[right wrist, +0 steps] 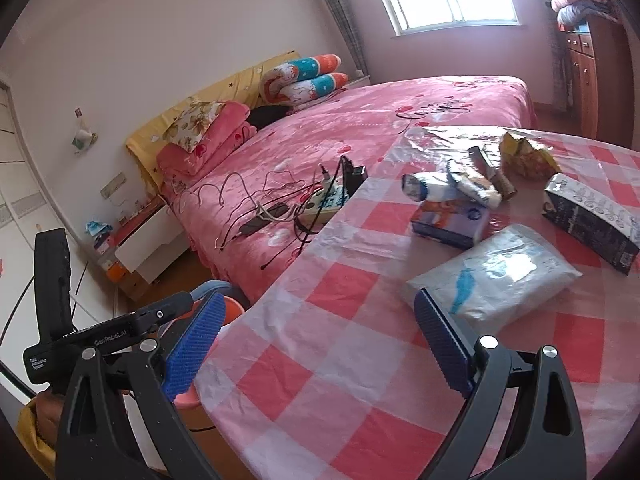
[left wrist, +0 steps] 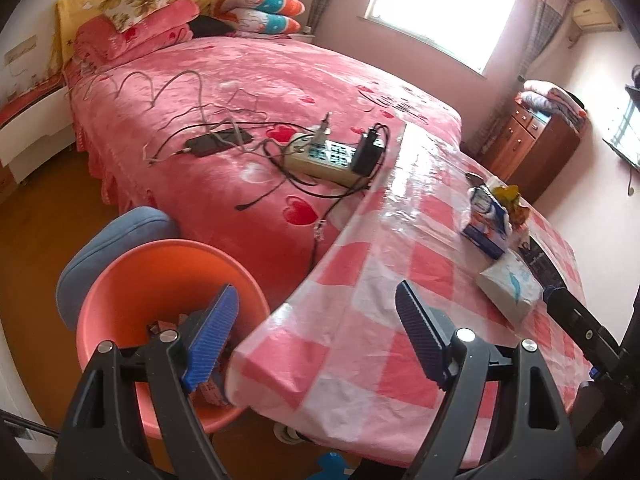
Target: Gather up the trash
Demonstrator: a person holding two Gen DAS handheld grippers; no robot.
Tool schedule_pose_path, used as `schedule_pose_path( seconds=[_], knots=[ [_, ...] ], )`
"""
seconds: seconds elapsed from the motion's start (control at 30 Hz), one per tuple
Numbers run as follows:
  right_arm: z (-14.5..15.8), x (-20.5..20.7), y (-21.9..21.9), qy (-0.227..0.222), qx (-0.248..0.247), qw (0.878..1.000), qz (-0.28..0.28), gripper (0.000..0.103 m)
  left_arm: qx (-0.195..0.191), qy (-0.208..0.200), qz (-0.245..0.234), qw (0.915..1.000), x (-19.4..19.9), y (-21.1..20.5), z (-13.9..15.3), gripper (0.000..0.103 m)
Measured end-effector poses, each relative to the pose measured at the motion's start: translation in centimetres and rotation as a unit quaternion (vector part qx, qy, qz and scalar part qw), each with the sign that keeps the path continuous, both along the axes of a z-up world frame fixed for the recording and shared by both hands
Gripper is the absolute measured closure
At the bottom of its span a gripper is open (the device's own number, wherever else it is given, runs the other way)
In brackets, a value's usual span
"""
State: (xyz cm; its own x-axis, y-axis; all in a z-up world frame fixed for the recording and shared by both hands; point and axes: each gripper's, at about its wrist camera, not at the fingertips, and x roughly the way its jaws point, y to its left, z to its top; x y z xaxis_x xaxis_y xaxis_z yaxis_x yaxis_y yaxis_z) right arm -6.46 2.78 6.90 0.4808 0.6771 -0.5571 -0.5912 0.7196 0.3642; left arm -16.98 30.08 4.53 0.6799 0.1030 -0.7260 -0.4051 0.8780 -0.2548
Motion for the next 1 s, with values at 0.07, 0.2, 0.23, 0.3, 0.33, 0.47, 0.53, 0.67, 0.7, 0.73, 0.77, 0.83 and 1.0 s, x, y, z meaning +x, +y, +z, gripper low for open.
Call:
schedule_pose_path(
  seconds=[0.07,0.2,0.23,0.3,0.33,0.47,0.53,0.67,0.7,0.73,0.77,0.83,1.0],
  knots=[
    [0.2,0.2,-0.6,0.002,0.003,1.0,-0.006,0.009,0.002,-0.003,-0.007,1.0,0.5,-0.8,0.4,0.021],
    [0.4,1.5,-2.8,0.019,0.014,0.999,-0.027,0.009,0.008,-0.015,-0.026,0.9995,2.0,-2.5,1.7,0.021],
    [0.5,1.9,-3.4,0.023,0.017,0.999,-0.032,0.009,0.01,-0.019,-0.033,0.9992,2.5,-3.1,2.1,0.021],
    [0.9,3.2,-5.2,0.032,0.021,0.998,-0.048,0.009,0.014,-0.024,-0.045,0.9986,3.4,-4.1,2.6,0.021],
    [1.1,3.6,-5.8,0.034,0.021,0.998,-0.054,0.009,0.015,-0.027,-0.051,0.9982,3.9,-4.7,2.9,0.021],
    [2.6,7.4,-9.1,0.035,0.01,0.995,-0.089,0.009,0.014,-0.038,-0.076,0.9963,6.3,-6.7,3.6,0.021],
    [3.2,10.1,-10.6,0.046,0.009,0.994,-0.101,0.009,0.009,-0.042,-0.084,0.9955,7.9,-7.7,3.8,0.021],
    [3.8,15.7,-12.3,0.065,0.006,0.991,-0.118,0.009,0.003,-0.051,-0.091,0.9945,10.9,-8.8,4.1,0.021],
    [3.8,17.5,-12.7,0.076,0.01,0.99,-0.122,0.009,0.0,-0.051,-0.091,0.9945,11.8,-9.1,4.0,0.021],
    [3.7,19.2,-13.0,0.087,0.019,0.988,-0.123,0.009,-0.004,-0.051,-0.091,0.9945,12.5,-9.2,3.9,0.021],
    [3.6,20.4,-13.1,0.094,0.023,0.988,-0.122,0.009,-0.011,-0.052,-0.091,0.9944,13.5,-9.3,3.7,0.021],
    [3.3,23.3,-12.8,0.102,0.016,0.988,-0.117,0.009,-0.017,-0.051,-0.092,0.9943,14.8,-9.7,3.2,0.021],
    [1.4,30.5,-10.3,0.114,-0.03,0.987,-0.113,0.009,-0.036,-0.041,-0.104,0.9931,18.5,-10.2,1.7,0.021]
  ],
)
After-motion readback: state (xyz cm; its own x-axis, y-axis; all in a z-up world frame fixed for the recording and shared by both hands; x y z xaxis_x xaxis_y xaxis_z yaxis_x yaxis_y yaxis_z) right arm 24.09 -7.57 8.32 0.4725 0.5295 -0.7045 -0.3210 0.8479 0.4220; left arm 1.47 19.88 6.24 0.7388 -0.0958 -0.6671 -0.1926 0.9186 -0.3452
